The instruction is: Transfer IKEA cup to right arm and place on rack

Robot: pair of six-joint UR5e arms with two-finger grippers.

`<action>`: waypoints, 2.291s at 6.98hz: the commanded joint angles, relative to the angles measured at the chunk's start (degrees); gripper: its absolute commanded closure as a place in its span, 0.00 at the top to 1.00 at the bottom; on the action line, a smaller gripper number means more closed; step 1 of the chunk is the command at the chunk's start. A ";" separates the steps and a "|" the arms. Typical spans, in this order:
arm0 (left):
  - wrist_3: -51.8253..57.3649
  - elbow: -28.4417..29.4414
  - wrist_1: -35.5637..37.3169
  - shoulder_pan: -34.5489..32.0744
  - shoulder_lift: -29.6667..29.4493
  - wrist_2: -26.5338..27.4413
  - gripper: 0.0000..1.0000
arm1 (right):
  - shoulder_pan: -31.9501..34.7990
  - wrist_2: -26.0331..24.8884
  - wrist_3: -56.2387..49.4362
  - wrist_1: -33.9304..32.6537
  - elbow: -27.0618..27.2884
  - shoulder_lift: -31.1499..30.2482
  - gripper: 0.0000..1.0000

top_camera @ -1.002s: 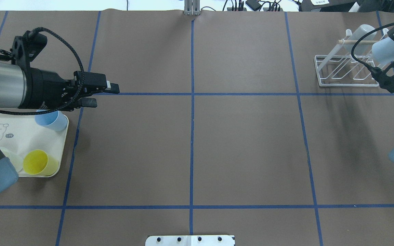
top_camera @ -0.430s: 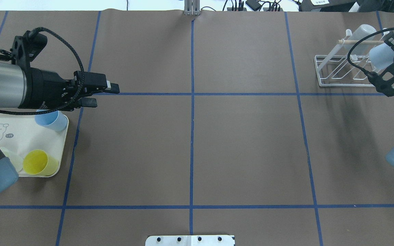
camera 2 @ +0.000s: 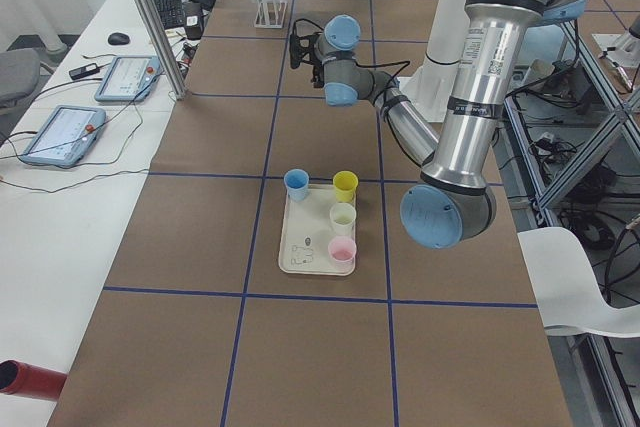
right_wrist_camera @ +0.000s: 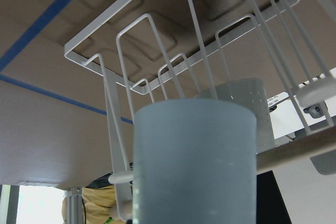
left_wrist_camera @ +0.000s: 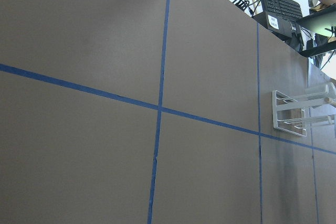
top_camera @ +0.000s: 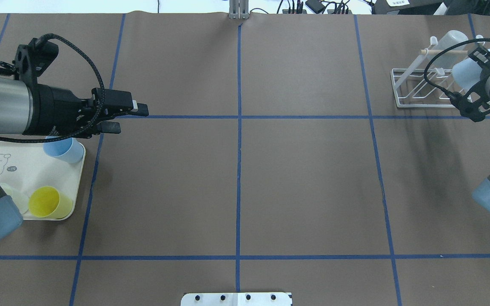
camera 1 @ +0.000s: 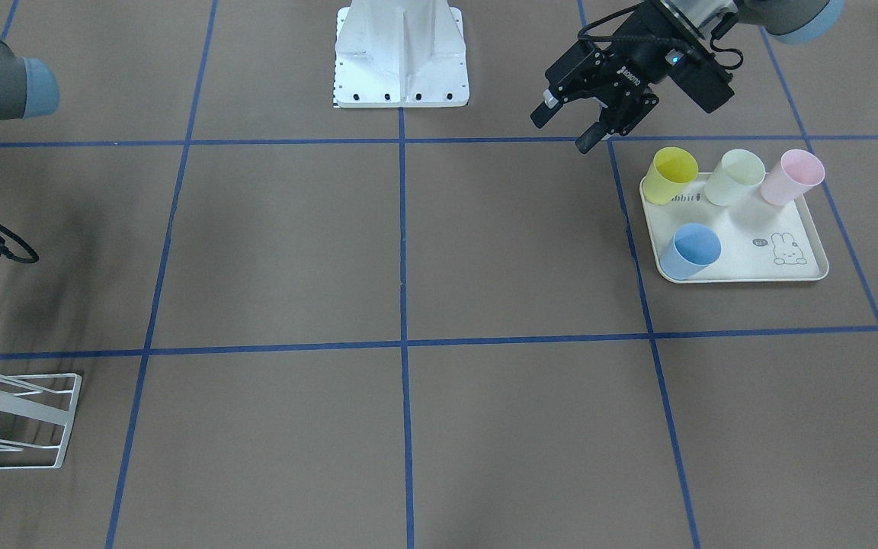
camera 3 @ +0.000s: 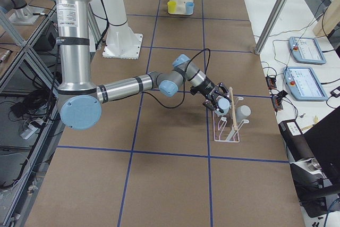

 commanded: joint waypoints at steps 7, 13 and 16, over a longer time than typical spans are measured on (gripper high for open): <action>-0.17 -0.15 0.00 -0.06 0.16 0.00 1.00 | -0.13 -0.16 0.00 -0.07 -2.63 2.34 0.74; 7.33 -0.50 0.52 -1.46 1.91 -0.70 1.00 | 0.14 2.72 8.11 0.11 4.11 1.39 0.99; 26.83 -2.00 0.53 -6.55 13.22 -0.53 1.00 | 0.23 13.78 35.93 -0.07 10.01 -0.47 0.99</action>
